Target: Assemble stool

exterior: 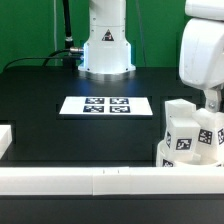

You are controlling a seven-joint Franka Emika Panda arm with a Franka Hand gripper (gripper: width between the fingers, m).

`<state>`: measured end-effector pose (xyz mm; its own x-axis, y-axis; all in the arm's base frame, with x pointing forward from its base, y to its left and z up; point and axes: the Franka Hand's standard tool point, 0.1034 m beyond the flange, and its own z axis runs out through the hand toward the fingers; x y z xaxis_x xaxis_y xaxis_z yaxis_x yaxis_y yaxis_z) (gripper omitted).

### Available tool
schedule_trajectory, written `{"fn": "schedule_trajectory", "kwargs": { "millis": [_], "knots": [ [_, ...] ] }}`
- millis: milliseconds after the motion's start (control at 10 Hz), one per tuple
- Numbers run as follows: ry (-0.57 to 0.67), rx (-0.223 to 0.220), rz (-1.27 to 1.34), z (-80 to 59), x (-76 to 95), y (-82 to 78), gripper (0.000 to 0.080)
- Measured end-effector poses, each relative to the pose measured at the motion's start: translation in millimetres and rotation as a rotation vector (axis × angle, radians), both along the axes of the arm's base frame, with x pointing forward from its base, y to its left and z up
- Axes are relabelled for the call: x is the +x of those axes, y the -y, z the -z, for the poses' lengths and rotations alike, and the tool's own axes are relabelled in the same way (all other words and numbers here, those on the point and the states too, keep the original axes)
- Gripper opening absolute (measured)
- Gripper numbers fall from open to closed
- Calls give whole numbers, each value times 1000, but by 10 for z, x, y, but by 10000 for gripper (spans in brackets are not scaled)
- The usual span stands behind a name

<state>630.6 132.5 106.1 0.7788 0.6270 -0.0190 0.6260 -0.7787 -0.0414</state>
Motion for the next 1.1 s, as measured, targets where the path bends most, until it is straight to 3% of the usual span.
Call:
{"fn": "schedule_trajectory", "kwargs": {
  "millis": [200, 1100],
  "knots": [
    [-6, 1, -58, 97, -8, 73, 648],
    [-22, -4, -58, 254, -66, 126, 648]
  ]
}}
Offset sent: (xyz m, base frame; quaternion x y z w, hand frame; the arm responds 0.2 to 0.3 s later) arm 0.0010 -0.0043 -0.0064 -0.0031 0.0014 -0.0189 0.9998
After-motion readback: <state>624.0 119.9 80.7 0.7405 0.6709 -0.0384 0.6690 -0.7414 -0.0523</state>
